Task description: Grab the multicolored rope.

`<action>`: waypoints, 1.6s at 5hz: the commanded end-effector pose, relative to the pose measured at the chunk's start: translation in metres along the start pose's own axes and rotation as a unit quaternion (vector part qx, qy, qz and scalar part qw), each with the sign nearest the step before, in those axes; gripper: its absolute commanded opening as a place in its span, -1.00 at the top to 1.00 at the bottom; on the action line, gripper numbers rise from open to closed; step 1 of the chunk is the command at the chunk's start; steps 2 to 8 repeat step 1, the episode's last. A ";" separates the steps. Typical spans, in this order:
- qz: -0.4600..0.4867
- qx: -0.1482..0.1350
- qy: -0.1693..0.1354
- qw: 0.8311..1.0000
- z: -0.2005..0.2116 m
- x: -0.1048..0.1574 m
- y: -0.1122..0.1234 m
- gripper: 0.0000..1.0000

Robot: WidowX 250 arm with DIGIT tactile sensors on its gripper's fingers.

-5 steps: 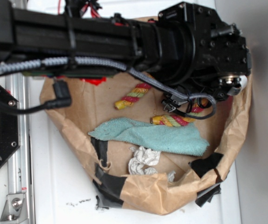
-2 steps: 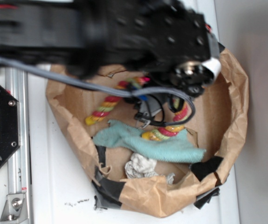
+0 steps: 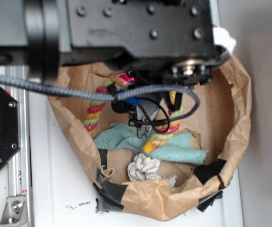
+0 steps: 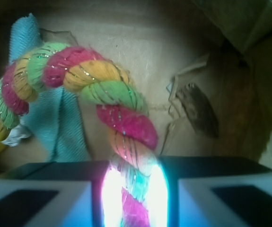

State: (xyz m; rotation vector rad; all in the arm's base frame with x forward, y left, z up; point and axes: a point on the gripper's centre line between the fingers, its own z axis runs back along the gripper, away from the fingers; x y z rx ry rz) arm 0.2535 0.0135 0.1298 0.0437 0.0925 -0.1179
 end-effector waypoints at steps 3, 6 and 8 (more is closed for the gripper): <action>0.044 -0.031 -0.084 0.995 0.025 0.012 -0.007 0.59; 0.044 -0.031 -0.084 0.995 0.025 0.012 -0.007 0.59; 0.044 -0.031 -0.084 0.995 0.025 0.012 -0.007 0.59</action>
